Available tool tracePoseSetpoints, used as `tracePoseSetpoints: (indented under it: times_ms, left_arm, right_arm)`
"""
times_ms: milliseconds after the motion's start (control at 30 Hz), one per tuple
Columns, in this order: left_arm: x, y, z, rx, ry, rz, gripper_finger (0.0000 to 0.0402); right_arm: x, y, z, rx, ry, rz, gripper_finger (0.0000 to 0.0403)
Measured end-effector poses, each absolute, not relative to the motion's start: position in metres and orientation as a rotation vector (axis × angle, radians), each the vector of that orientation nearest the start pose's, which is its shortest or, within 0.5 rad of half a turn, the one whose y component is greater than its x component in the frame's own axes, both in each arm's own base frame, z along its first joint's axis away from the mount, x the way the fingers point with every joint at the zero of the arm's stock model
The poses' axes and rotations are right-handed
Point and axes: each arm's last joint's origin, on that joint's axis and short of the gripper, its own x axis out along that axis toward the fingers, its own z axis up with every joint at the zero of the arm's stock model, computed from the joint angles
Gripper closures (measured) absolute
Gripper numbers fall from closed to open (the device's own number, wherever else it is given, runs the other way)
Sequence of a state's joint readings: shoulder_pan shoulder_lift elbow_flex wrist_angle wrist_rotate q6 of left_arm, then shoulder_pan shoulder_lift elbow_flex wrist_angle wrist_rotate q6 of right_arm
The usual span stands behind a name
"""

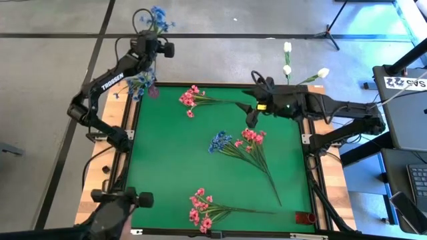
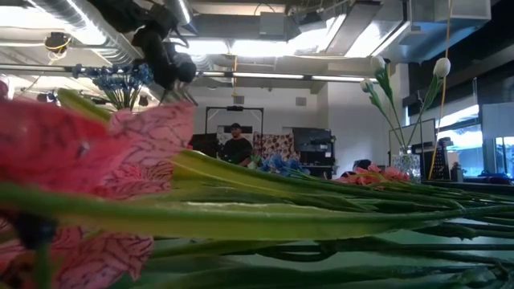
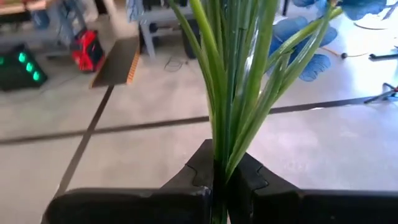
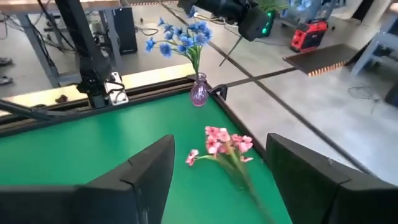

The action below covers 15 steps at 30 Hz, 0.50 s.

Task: Sort flowers into vase by color
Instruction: Put the bottom blue flowers into the violet vase

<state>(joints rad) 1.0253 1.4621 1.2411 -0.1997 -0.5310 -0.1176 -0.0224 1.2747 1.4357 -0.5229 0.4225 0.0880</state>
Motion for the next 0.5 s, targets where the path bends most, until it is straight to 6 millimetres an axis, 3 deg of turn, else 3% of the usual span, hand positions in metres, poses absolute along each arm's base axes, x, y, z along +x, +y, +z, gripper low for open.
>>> tracePoseSetpoints:
  times_ms: [200, 500]
  left_arm:
    - [0.155, 0.284, 0.329, -0.245, 0.389, 1.548, 0.039]
    - [0.125, 0.247, 0.33, -0.238, 0.215, 1.554, 0.039]
  right_arm:
    - [0.261, -0.039, 0.42, 0.009, 0.356, -0.454, 0.015]
    - [0.259, -0.041, 0.419, 0.003, 0.382, -0.444, 0.015]
